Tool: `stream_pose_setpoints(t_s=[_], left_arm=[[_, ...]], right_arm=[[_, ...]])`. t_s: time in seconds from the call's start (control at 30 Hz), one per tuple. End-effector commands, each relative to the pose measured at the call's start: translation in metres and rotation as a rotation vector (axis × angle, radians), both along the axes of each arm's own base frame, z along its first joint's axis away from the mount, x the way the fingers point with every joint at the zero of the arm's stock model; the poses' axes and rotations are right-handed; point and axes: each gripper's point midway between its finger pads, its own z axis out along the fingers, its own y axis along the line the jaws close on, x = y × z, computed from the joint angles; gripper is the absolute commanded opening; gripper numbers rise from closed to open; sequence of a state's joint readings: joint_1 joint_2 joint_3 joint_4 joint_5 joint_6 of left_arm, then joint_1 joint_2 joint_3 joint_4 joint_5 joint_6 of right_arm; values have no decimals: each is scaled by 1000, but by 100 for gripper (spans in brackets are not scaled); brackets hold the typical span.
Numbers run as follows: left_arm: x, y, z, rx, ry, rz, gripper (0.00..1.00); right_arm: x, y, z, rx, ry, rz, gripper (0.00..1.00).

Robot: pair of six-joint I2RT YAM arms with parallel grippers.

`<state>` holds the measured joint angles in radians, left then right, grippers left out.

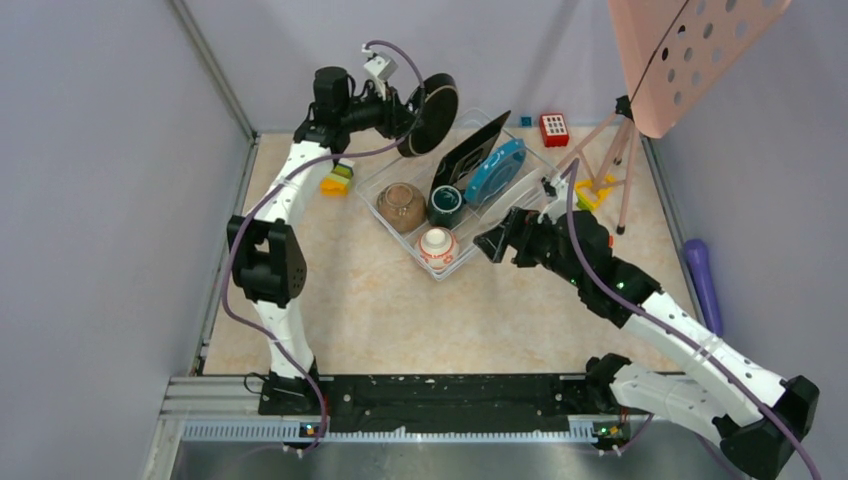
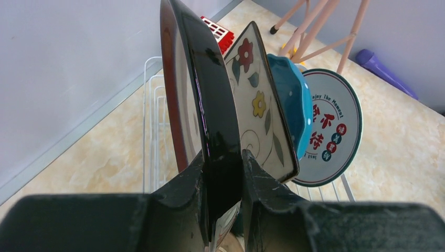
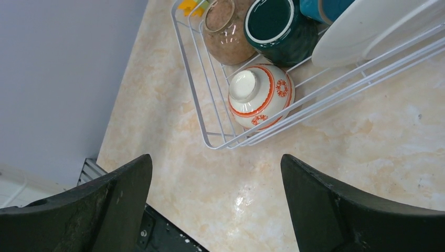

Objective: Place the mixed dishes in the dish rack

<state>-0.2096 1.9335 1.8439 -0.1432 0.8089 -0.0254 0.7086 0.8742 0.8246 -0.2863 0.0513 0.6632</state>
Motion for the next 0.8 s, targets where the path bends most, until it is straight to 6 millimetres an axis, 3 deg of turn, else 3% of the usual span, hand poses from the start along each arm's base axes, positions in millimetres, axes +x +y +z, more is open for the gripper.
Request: stream_pose_setpoints(t_s=[0.0,0.43,0.77], left_arm=[[0,-17,86,-102,-339,-96,0],[39,-33,41,-46,-310,-90,0],[66,-48,-33,1,-190,-128,0]], right_arm=[[13,6,16,43,-55,16,90],[25,11,15,44,-42,32,91],[29,8,0,65,-15,29,91]])
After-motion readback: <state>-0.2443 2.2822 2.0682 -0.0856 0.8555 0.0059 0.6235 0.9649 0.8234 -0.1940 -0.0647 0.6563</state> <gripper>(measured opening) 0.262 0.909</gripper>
